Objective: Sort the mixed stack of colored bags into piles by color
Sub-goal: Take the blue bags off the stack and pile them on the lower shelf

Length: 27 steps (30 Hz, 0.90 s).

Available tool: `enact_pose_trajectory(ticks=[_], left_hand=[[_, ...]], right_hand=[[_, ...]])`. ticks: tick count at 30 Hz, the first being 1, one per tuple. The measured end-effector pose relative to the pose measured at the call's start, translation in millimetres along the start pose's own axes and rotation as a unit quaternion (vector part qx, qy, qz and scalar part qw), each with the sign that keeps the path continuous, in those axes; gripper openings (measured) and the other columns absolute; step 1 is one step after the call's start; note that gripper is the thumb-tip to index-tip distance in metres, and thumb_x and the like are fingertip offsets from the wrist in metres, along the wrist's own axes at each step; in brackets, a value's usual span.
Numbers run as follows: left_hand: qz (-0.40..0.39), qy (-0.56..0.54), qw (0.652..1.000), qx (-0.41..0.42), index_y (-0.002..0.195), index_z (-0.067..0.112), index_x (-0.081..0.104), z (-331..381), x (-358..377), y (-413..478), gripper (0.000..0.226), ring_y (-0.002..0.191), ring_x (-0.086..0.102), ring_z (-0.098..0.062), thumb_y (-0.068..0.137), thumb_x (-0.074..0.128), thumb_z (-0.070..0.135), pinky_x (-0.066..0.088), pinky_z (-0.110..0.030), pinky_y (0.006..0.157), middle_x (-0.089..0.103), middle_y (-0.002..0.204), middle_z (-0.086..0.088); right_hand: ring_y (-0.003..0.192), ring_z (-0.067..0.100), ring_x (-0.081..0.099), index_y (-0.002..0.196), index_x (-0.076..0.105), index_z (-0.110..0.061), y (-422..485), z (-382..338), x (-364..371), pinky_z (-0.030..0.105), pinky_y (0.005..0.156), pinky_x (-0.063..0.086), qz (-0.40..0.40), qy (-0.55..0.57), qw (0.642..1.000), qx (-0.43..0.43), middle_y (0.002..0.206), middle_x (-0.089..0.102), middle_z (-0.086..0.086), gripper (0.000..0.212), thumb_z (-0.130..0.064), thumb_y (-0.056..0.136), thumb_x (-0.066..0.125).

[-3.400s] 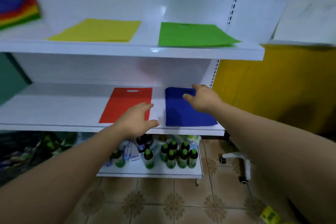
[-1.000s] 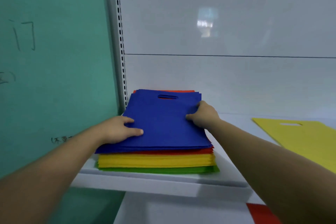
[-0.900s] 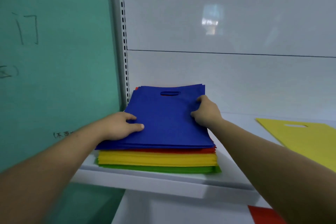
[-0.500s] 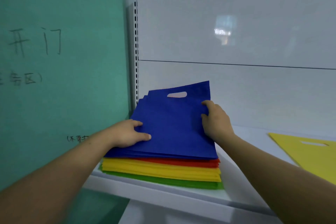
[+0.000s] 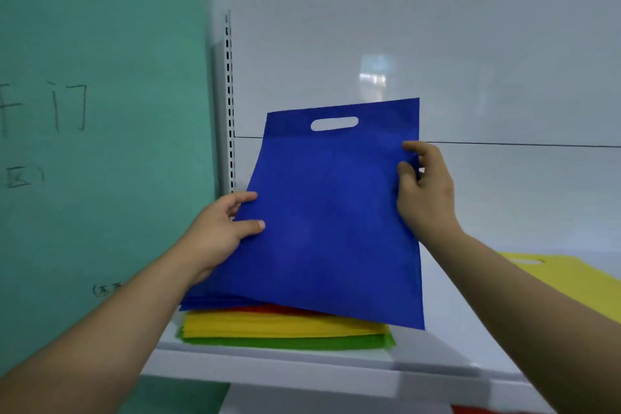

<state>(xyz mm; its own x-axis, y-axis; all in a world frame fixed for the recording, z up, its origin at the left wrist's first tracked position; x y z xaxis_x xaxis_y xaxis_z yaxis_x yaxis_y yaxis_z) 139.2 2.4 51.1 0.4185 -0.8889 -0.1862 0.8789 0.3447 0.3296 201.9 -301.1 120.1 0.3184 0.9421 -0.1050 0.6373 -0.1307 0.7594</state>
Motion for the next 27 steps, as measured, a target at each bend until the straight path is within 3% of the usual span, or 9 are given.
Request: enact_pose_trajectory(ticks=[2,5,8,10,17,27], left_hand=[[-0.022,-0.015,0.999,0.021,0.120,0.026,0.056,12.7,6.9,-8.0,0.042,0.098,0.057,-0.005,0.087,0.062,0.001,0.052,-0.028,0.079,0.054,0.117,0.003],[-0.024,0.016,0.997,0.078,0.125,0.026,0.056,32.6,15.3,-21.6,0.046,0.101,0.060,-0.012,0.087,0.061,0.001,0.051,-0.032,0.089,0.057,0.120,0.004],[-0.039,0.066,0.987,0.142,0.130,0.023,0.054,47.6,34.4,-38.2,0.049,0.108,0.057,-0.010,0.087,0.062,0.002,0.044,-0.024,0.093,0.055,0.122,0.009],[-0.070,0.089,0.980,0.163,0.132,0.024,0.053,49.8,55.8,-51.0,0.050,0.113,0.053,-0.007,0.087,0.062,0.005,0.041,-0.023,0.096,0.053,0.126,0.012],[-0.194,0.060,0.964,0.170,0.137,0.025,0.047,57.6,158.8,-113.9,0.050,0.121,0.050,-0.011,0.091,0.059,0.010,0.041,-0.027,0.102,0.050,0.136,0.007],[-0.325,0.019,0.935,0.138,0.137,0.018,0.048,55.8,330.8,-246.5,0.052,0.119,0.053,-0.015,0.089,0.059,0.003,0.042,-0.030,0.102,0.052,0.136,0.001]], right_hand=[[0.085,0.014,0.051,0.122,0.052,-0.026,-3.3,-4.1,-18.8,0.026,0.082,0.042,0.028,0.001,1.000,0.013,0.098,0.047,-0.022,0.029,-0.012,0.097,0.046],[0.073,0.007,0.049,0.122,0.050,-0.031,-16.0,-4.9,-44.7,0.025,0.074,0.041,0.055,-0.008,0.997,0.045,0.100,0.047,-0.019,0.028,-0.017,0.097,0.048],[0.084,-0.006,0.048,0.129,0.047,-0.032,-38.4,-2.5,-73.7,0.010,0.073,0.037,0.056,-0.066,0.994,0.071,0.113,0.045,-0.015,0.034,-0.023,0.097,0.052],[0.088,-0.002,0.047,0.130,0.047,-0.030,-56.6,1.7,-101.8,0.001,0.066,0.033,0.069,-0.109,0.988,0.090,0.115,0.046,-0.015,0.035,-0.022,0.097,0.052],[0.063,0.010,0.044,0.128,0.050,-0.031,-115.1,12.7,-235.7,0.020,0.055,0.040,0.136,-0.223,0.953,0.156,0.079,0.048,-0.007,0.032,-0.023,0.097,0.051],[0.073,0.009,0.048,0.134,0.045,-0.029,-209.7,20.9,-428.6,0.022,0.060,0.043,0.157,-0.328,0.897,0.250,0.085,0.048,-0.010,0.035,-0.025,0.099,0.049]])
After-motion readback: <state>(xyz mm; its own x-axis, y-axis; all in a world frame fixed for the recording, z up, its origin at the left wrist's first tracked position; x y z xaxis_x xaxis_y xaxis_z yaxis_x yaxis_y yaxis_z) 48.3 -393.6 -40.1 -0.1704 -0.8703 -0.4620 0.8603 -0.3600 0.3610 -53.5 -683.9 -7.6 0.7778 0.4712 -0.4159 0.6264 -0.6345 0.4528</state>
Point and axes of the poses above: each hand's wrist, its own y-axis towards the middle knuckle, its own x-axis out of the palm, z = x × y, the point moved 10 cm from there along y, towards the middle knuckle
